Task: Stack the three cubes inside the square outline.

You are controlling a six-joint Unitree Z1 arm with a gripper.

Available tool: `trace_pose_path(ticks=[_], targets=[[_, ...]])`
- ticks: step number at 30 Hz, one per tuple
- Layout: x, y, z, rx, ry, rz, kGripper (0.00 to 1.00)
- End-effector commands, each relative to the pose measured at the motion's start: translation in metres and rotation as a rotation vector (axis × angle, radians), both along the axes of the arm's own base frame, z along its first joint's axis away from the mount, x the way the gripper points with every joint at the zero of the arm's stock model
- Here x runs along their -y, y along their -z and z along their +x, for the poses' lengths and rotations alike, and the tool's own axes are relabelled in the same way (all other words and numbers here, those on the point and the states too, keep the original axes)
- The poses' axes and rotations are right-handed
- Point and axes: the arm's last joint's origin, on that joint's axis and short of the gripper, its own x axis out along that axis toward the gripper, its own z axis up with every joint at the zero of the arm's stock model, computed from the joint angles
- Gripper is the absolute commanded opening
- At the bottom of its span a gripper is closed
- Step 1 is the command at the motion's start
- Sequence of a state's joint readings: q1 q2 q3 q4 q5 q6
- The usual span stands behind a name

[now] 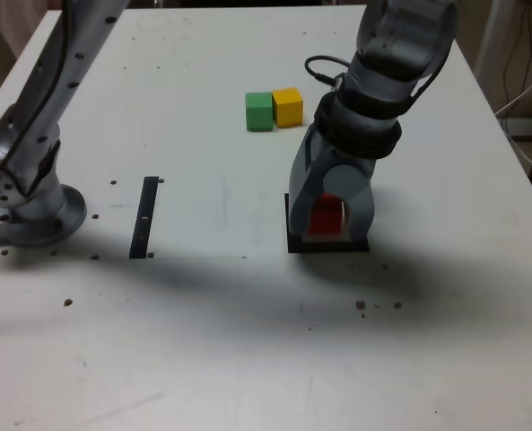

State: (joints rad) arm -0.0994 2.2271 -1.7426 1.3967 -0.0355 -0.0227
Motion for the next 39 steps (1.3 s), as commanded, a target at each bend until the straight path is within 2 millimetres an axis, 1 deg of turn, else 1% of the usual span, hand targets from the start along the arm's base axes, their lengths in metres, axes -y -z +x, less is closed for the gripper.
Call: trace_pose_path(ticks=[1,8,10,14,19,30,39], targets=[[0.000,0.002,0.000,-0.004,0.000,-0.001,1.00],[-0.001,-0.006,-0.003,0.013,0.003,0.012,1.00],[-0.003,-0.012,-0.007,0.023,0.001,0.027,1.00],[-0.015,-0.027,-0.016,0.043,-0.021,0.063,1.00],[-0.040,-0.038,-0.021,0.044,-0.043,0.081,1.00],[-0.105,-0.046,-0.023,0.044,-0.079,0.097,1.00],[-0.148,-0.048,-0.028,0.040,-0.125,0.091,1.00]])
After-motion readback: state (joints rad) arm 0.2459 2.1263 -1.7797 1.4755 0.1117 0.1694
